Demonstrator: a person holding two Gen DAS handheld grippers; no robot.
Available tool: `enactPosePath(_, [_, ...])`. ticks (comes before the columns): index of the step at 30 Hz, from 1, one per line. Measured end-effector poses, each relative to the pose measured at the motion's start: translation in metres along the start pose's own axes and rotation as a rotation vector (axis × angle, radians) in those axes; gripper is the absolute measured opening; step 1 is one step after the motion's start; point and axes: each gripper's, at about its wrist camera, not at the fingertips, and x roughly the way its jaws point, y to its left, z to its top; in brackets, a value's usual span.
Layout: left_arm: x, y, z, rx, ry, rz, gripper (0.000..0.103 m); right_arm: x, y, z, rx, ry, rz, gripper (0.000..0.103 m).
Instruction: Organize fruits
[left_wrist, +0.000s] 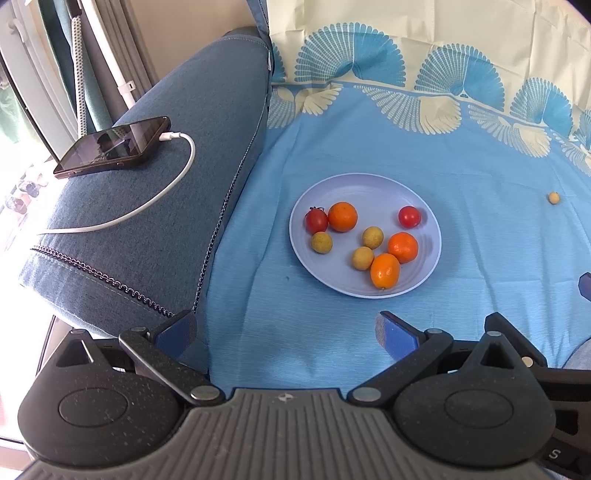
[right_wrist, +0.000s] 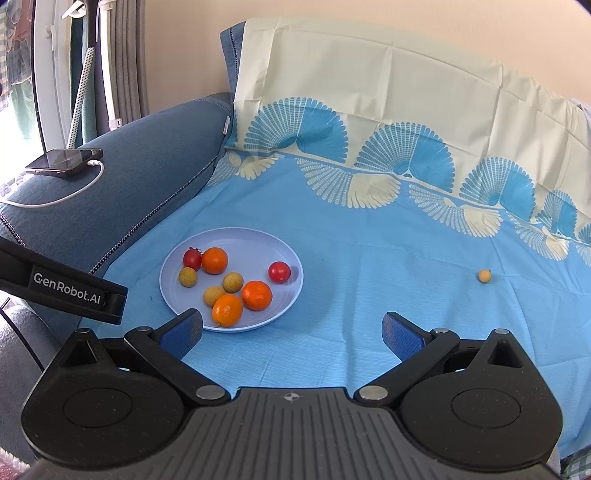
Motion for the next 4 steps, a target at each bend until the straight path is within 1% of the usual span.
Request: enactPosePath(4, [-0.0013, -0.0006, -0.0007, -0.006, -0.005, 0.007, 0.103, 0.0003, 0.0005, 0.0001, 0.000, 0.000, 0.000, 0.102])
